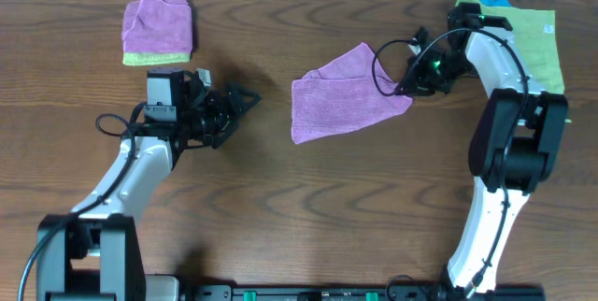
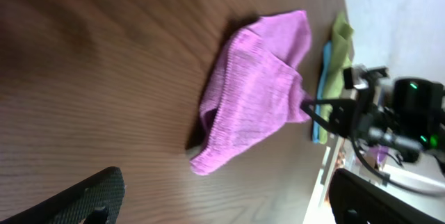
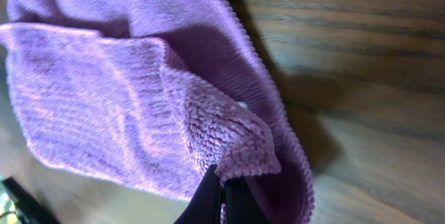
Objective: Fold the cloth
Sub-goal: 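Move the left gripper toward the purple cloth's left corner, then grasp the purple cloth's left corner with the left gripper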
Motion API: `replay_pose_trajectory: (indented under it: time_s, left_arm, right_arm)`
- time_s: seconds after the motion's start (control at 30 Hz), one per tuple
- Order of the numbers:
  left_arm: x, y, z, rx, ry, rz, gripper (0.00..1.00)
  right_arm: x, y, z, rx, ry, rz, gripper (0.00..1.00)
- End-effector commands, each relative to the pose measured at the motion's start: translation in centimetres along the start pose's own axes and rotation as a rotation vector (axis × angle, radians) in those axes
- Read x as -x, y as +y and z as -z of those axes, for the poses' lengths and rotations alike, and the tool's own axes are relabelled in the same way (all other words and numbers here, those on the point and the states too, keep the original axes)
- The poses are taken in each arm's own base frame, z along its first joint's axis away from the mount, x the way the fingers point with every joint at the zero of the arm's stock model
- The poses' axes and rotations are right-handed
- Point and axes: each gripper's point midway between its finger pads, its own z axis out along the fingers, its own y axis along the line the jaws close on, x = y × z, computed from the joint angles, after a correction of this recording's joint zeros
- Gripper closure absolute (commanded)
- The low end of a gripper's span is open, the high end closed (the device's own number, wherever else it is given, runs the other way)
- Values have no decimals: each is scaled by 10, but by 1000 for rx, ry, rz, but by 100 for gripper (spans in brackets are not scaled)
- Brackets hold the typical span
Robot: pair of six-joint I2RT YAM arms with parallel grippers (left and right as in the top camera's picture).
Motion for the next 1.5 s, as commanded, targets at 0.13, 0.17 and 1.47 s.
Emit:
replay_pose_trajectory:
  time_s: [0.13, 0.17, 1.47]
  left_arm:
    - [1, 39, -31, 80, 52, 155, 5]
    - [0, 40, -35, 67, 70, 158, 5]
    - [22, -20, -91, -78, -159, 87, 5]
  right_arm:
    - [-5, 48, 32, 45, -39, 164, 98]
    - [-8, 55, 33, 62, -30, 185, 98]
    - [-58, 114, 37, 150, 126, 319, 98]
